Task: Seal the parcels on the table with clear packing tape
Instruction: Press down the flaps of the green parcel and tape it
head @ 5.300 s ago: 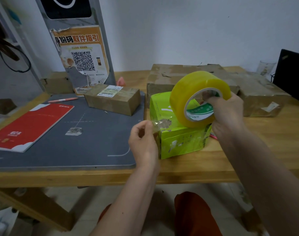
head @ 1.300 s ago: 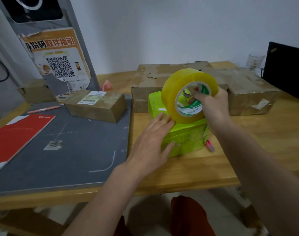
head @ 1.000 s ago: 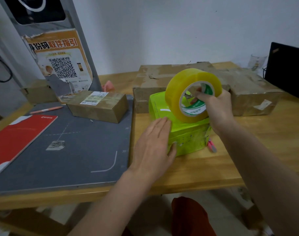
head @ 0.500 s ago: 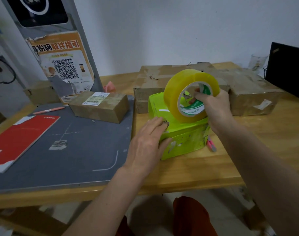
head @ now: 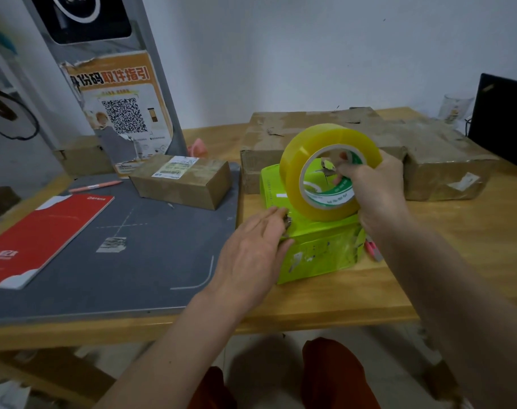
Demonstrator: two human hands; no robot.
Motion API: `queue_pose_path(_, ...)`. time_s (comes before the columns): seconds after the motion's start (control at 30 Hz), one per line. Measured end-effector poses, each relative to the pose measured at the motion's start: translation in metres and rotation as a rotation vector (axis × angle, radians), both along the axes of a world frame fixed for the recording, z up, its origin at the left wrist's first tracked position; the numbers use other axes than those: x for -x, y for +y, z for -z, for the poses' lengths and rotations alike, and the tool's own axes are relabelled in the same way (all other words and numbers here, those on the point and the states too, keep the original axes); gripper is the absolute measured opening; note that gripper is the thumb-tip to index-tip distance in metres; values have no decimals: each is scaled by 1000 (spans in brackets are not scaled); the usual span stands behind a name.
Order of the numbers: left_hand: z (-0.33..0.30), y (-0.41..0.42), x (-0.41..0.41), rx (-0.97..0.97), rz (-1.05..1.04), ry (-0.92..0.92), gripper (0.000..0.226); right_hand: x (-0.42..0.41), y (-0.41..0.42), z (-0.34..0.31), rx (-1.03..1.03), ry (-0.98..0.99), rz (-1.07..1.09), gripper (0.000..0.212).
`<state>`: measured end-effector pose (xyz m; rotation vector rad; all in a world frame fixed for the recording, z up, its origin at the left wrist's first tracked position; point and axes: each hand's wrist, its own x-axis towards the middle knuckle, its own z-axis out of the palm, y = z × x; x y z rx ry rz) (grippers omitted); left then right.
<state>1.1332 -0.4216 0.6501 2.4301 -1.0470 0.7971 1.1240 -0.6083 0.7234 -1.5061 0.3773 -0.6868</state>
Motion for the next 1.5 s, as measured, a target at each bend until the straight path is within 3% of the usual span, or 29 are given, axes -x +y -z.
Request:
queue_pose_path(0.27, -15, -3, 6, -166, -98, 9, 48, 0, -3, 5, 83, 26, 60, 13)
queue_pose_path(0.4, -18, -25, 15, -187, -193, 25, 59, 6, -7, 10, 37, 5, 37, 28)
queue_pose_path(0.5, -12, -34, 15, -180, -166, 134, 68, 11, -10, 16, 46, 23, 8, 37)
queue_pose_path(0.63, -7, -34, 8, -138, -201, 130, 54, 10, -15, 16, 218, 79, -7, 26)
queue_pose_path(0.97, -6, -28, 3, -139, -170, 75, 68, 25, -61, -8, 206, 41, 56, 26)
queue_pose_path(1.03, -10, -32, 5, -164, -187, 79, 69, 29, -62, -2, 138, 19, 60, 24)
queue_pose_path(1.13, -25, -40, 15, -213, -222, 131, 70, 32, -53, 10, -133, -40, 71, 18)
queue_pose_path(1.27, -40, -55, 20, -346, -271, 162, 71, 32, -33, 27, -534, -124, 0, 49)
queue_pose_path(1.4, -37, -65, 22, -315, -185, 254, 86, 32, -19, 36, -513, -64, -11, 32)
queue_pose_path(1.5, -32, -61, 20, -309, -153, 272, 91, 30, -22, 34, -469, -44, -17, 47)
